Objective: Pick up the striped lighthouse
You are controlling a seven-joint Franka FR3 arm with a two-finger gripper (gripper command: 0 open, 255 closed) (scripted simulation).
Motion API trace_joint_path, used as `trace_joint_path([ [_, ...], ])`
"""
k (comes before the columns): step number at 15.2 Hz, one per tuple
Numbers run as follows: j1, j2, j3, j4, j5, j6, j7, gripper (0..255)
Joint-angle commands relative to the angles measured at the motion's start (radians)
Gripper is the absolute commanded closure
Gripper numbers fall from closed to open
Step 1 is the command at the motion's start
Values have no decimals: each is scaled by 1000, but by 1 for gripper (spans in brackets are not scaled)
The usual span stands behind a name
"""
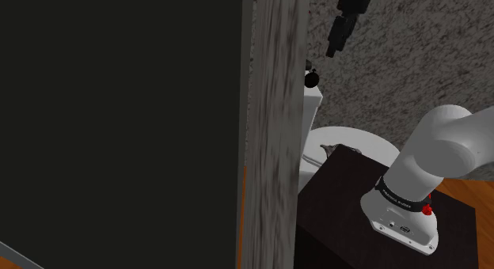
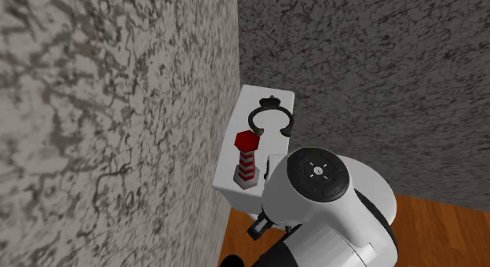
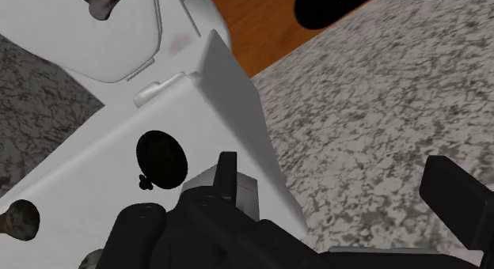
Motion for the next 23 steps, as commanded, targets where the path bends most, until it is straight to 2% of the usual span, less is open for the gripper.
trace_joint_path([
  [1,0,0,0,0,0,0,0,0],
  [9,-12,226,-75,273,130,48,73,0],
  [17,-24,437,-174,566,284,47,125,0],
  [23,-27,405,-169,453,281,127,107,0],
])
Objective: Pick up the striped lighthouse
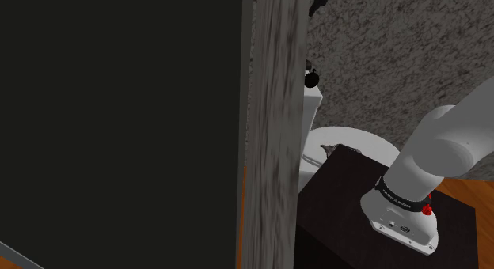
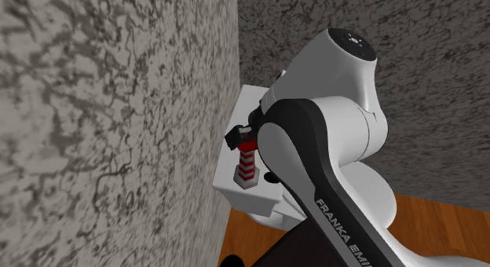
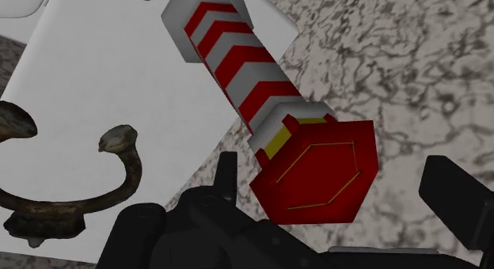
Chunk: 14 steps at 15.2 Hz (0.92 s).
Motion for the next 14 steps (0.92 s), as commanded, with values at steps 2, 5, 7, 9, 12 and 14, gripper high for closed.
trace_joint_path([
  [2,-1,-9,2,-44,0,34,-8,0],
  [5,-2,-13,1,-48,0,35,-9,255],
  [7,-2,-13,2,-49,0,36,-8,255],
  [9,-1,-13,2,-48,0,35,-8,255],
  [12,-1,-13,2,-49,-1,35,-7,255],
  [14,-1,-5,1,-26,0,21,-5,255],
])
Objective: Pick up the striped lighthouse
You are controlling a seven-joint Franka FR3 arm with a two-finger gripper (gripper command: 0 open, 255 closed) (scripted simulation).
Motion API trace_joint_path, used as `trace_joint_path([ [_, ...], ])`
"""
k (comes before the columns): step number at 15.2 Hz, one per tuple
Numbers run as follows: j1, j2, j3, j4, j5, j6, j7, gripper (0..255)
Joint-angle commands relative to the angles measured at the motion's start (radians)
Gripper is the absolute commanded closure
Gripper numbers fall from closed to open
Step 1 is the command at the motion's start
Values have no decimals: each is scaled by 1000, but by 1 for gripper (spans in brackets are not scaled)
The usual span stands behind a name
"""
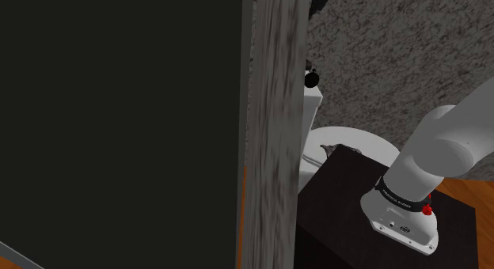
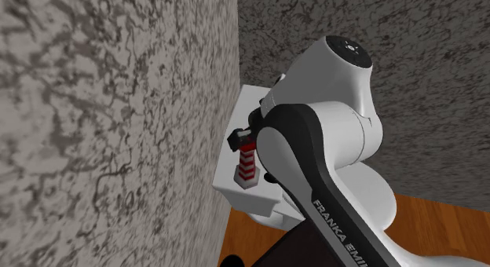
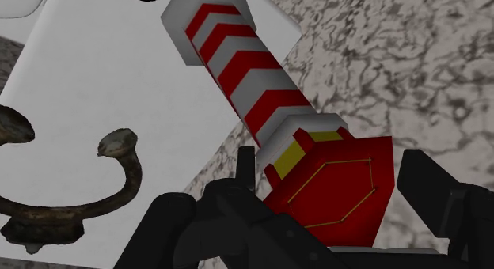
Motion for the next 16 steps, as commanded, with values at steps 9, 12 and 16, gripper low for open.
trace_joint_path([
  [9,5,52,-9,182,5,-128,29,255],
  [12,7,74,-13,246,9,-171,37,255],
  [16,8,91,-17,294,13,-202,43,255],
])
